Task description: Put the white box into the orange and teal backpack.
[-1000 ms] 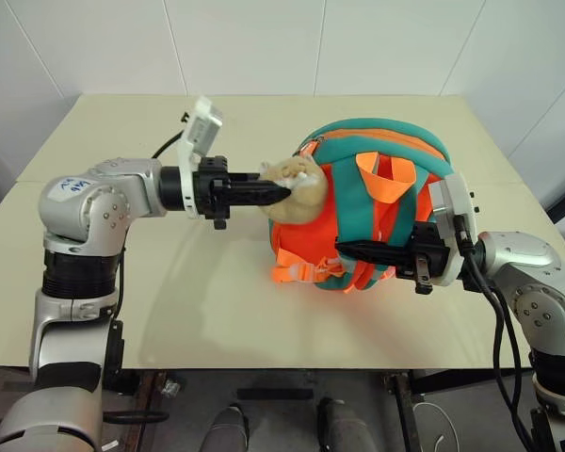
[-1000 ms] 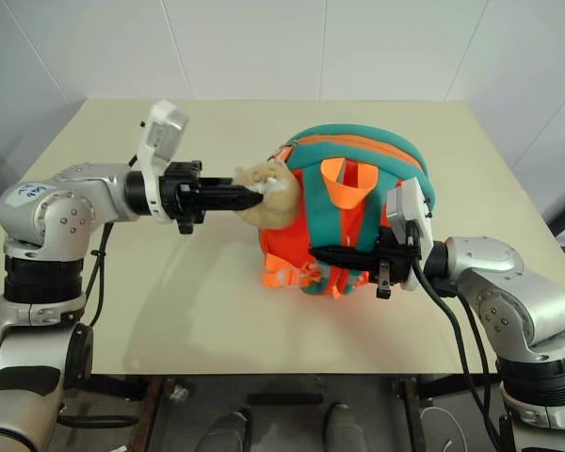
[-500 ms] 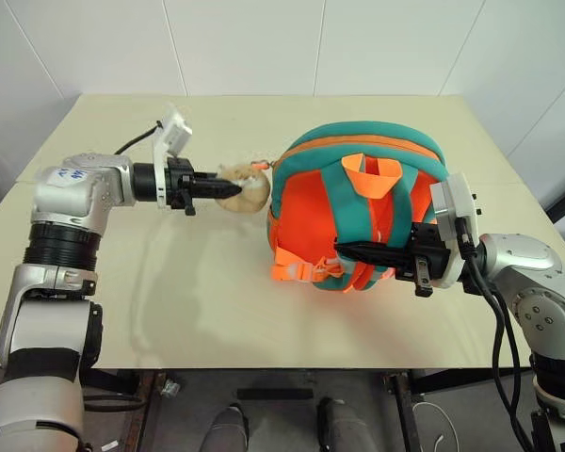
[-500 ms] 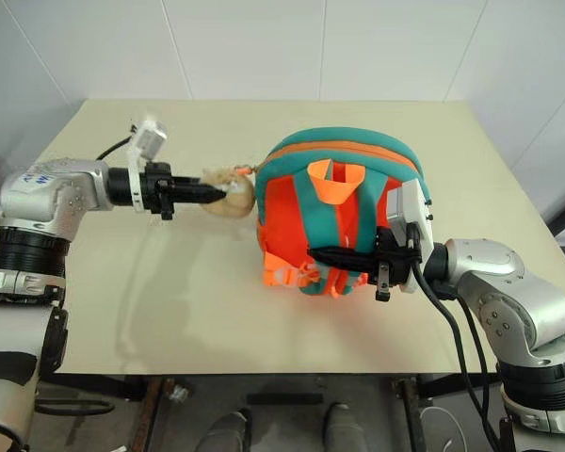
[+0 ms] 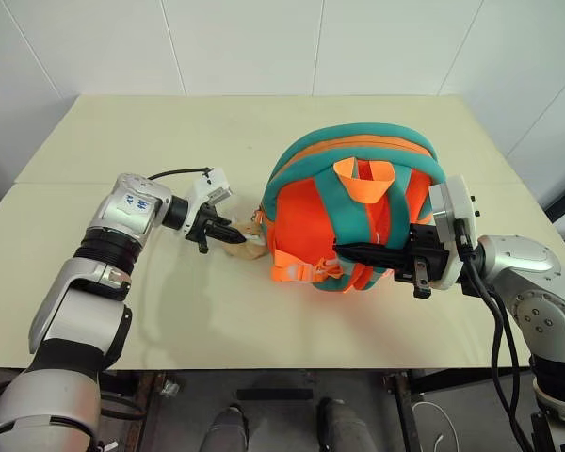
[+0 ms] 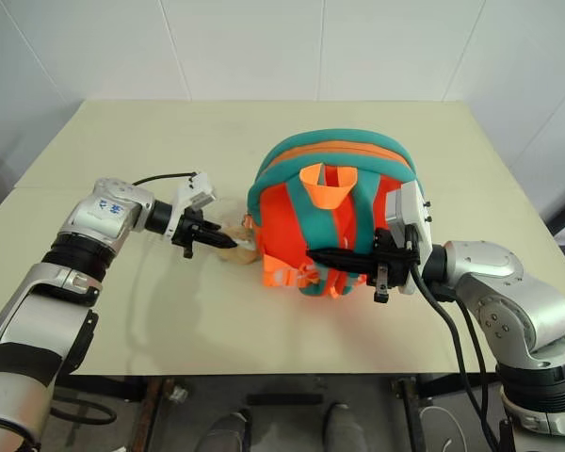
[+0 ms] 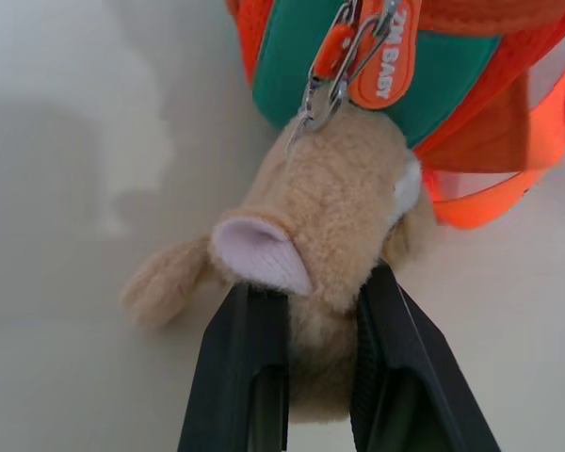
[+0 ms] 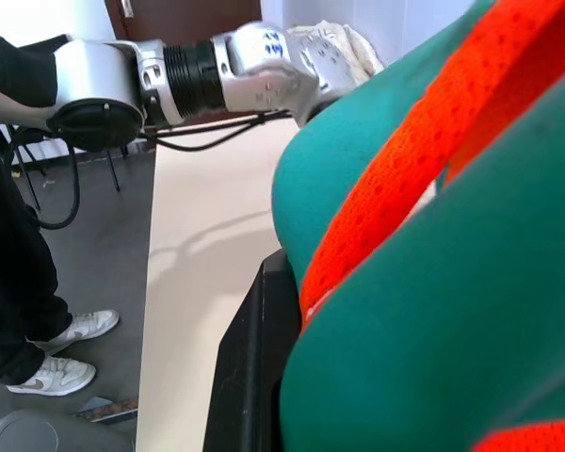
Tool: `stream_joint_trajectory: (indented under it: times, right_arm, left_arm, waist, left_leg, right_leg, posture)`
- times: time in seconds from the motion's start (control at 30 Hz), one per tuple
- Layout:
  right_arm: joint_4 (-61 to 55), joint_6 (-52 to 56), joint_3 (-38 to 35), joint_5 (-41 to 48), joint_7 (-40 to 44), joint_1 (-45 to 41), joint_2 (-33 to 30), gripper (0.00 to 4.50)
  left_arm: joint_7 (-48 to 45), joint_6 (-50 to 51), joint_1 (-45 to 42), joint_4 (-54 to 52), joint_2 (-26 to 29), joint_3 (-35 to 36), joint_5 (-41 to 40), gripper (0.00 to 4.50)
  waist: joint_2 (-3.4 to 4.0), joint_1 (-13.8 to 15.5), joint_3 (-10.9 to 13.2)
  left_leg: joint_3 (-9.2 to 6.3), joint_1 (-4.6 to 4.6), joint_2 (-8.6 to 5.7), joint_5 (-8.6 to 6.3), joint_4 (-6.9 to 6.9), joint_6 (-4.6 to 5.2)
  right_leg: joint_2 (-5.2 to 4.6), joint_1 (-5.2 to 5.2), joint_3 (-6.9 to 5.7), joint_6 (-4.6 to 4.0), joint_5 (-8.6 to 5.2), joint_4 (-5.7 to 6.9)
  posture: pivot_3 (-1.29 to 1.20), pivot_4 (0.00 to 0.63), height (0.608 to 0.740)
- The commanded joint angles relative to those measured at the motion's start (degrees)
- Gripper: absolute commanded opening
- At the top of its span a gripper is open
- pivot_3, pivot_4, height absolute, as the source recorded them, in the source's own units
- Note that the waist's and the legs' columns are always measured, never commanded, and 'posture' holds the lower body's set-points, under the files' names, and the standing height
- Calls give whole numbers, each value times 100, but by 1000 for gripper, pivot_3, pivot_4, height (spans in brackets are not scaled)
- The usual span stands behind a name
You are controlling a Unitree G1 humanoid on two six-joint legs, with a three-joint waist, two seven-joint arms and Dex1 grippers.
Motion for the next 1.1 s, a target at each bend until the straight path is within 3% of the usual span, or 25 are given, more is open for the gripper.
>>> stream_joint_trajectory:
  times: [0.03,0.2,0.23,0.43,0.67,0.8,0.9,1.03,1.1]
  right_arm:
    - [-235,1,-108,161,-67,-15,-14,0]
    - [-248,685,-272,304,-339,-58,-523,0]
    - [-270,811,-293,336,-321,-52,-678,310]
    - [-451,1215,-778,644,-358,124,-1329,2224]
    - [-730,1695,-2365,796,-53,1424,-2275,4500]
    - [-564,1543,-3634,-133,580,2793,-2648,4500]
    - [-234,1155,-4187,-657,968,3439,-2598,4500]
    - [563,440,-4236,-882,868,3197,-2290,4500]
    - [804,240,-4090,-834,730,2926,-2086,4500]
  left_arm:
    - [74,-245,199,416,-151,28,291,399]
    - [-164,-33,41,393,-324,1083,-487,399]
    - [-242,39,44,352,-282,1191,-546,399]
    - [-338,505,419,-179,54,1615,-748,2322]
    - [84,-156,1275,-1140,332,2562,-1159,4489]
    - [-388,-360,1659,-1200,461,3099,-1687,4489]
    - [-728,-735,1659,-950,405,3379,-1942,4489]
    - [-1054,-1153,1596,-705,328,3558,-2133,4489]
    - [-1184,-1250,1610,-656,286,3605,-2232,4489]
  waist:
    - [0,11,-1]
    - [-3,74,1]
    - [-3,80,2]
    - [-3,112,2]
    - [-4,155,2]
    - [-7,182,0]
    - [-7,173,-1]
    - [-8,120,-1]
    - [-8,90,-1]
  left_leg:
    - [0,2,0,0,1,0]
    - [0,-8,-1,0,26,1]
    - [0,-13,-1,0,31,1]
    - [1,-13,0,-7,24,8]
    - [2,-15,0,-10,11,10]
    - [5,-8,0,-11,18,10]
    - [12,-10,1,-12,31,11]
    - [25,-5,4,-9,44,17]
    - [31,-5,5,-7,63,18]
  right_leg:
    - [0,3,0,0,0,1]
    - [-1,7,0,2,2,0]
    - [-1,3,0,2,2,-2]
    - [-1,-2,0,1,2,1]
    - [-1,-5,0,1,2,-6]
    - [-1,4,-1,1,2,-8]
    - [-1,6,-1,0,2,-14]
    - [-2,23,0,-87,-12,-51]
    - [-2,34,3,-87,2,-57]
  posture:
    - [0,150,740]
    - [0,150,740]
    - [0,150,740]
    - [0,150,740]
    - [0,150,740]
    - [0,150,740]
    - [0,150,740]
    - [0,150,740]
    - [0,150,740]
